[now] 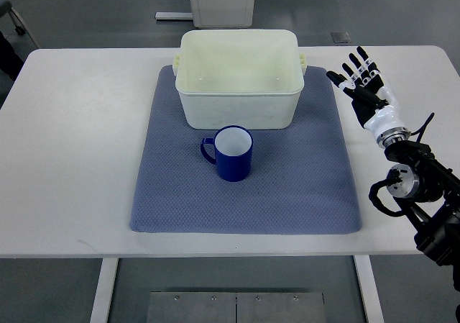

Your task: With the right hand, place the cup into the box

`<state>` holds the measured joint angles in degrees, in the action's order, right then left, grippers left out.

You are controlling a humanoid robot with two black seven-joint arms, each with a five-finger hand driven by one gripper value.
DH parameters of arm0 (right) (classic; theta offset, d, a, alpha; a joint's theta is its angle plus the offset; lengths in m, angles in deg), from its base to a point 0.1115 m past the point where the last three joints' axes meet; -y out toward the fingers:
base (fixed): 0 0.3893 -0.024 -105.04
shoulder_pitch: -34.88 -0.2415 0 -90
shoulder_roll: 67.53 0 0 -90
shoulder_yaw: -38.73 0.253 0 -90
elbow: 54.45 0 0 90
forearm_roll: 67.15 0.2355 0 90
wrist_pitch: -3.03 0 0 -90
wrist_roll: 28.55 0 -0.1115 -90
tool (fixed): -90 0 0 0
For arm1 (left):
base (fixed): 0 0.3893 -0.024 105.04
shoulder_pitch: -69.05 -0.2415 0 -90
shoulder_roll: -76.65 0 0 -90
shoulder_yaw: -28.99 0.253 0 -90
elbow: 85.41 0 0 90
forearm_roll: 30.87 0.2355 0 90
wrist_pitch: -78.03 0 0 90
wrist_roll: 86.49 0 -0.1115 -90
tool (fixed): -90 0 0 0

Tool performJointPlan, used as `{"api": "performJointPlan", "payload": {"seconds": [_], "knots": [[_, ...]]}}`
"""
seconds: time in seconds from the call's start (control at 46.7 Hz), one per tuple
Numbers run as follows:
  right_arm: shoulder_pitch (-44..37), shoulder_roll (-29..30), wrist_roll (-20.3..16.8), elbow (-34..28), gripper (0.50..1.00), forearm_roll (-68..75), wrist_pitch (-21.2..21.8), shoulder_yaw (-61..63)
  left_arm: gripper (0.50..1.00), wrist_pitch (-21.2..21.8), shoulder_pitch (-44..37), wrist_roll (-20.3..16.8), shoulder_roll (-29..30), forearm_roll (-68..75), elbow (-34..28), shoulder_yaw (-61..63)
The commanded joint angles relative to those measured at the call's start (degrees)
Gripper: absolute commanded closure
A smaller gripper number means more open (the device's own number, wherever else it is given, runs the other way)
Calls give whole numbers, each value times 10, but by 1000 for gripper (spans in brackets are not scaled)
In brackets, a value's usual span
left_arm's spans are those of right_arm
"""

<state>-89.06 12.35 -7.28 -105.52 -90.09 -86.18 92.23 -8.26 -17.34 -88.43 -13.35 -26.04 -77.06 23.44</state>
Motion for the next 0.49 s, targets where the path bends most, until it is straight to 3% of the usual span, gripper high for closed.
{"api": "performJointPlan", "payload": {"seconds": [0.0,0.471], "knots": [[0,0,0,0,500,0,0,0,500,1,0,0,0,0,0,0],[0,-1,0,1,500,0,0,0,500,-5,0,-1,0,0,1,0]]}}
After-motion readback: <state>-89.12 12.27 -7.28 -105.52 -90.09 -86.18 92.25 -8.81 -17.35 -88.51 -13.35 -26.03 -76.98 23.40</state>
